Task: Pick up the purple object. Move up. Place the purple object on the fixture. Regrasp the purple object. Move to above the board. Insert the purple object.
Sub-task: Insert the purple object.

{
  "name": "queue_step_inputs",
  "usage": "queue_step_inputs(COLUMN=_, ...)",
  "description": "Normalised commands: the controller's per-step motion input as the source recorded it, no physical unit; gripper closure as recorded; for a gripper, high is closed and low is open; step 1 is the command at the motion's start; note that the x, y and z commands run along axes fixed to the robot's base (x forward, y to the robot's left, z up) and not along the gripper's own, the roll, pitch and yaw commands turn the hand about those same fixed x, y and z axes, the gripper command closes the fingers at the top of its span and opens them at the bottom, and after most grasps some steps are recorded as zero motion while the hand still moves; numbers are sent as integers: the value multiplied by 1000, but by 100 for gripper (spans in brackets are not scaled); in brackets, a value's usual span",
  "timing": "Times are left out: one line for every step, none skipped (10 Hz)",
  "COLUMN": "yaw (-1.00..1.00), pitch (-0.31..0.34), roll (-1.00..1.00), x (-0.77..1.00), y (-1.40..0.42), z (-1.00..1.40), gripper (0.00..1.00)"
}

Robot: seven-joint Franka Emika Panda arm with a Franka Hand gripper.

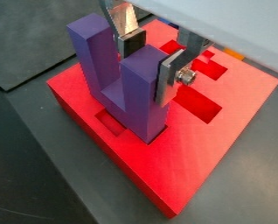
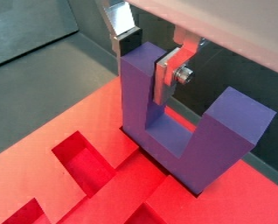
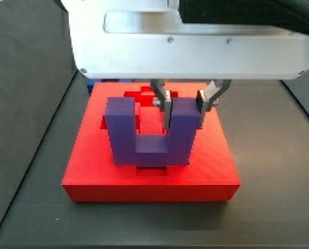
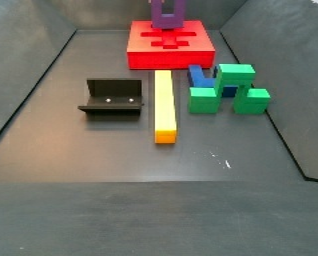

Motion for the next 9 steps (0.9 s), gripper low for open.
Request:
queue_step_inputs(yaw=0, pitch=-7, roll=26, x=134, y=46, z=-274, gripper=100)
queue_step_inputs(yaw=0, pitch=-34, roll=0, x=89, y=77, z=-360, gripper=100)
queue_step_inputs(yaw=0, pitch=-91, roll=-33, x=29, y=117, z=-511, gripper=100)
queue_step_inputs(yaw=0, pitch=-109, roll=-13, x=0, y=117, z=-629, gripper=100)
queue_step_inputs(yaw=0, pitch=-131, roll=0, x=0, y=74, z=-757, gripper=100)
queue_step_inputs(yaw=-6, pitch=-131, roll=0, x=-23, y=20, z=-823, gripper=100)
queue_step_inputs(yaw=-11, pitch=-123, roll=0, x=-34, y=3, z=-800, gripper=100)
queue_step_inputs(yaw=0, pitch=-27, roll=-51, x=-3, y=69, z=17, gripper=100)
queue_step_inputs(yaw=0, pitch=0, roll=0, x=0, y=0, z=0, gripper=100)
